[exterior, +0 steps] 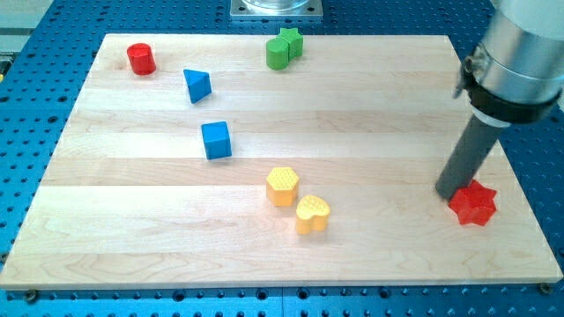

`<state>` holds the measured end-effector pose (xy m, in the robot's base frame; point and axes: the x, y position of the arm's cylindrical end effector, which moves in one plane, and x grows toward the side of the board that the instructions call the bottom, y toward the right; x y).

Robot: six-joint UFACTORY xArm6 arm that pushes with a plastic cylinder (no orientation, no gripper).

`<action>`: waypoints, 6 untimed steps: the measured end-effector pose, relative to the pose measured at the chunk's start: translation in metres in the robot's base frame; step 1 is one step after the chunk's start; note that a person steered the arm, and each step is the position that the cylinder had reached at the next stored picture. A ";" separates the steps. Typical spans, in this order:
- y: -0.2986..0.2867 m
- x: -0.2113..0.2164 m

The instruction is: Put the red star at the bottom right corner of the board

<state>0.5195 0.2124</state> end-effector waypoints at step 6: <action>-0.201 -0.085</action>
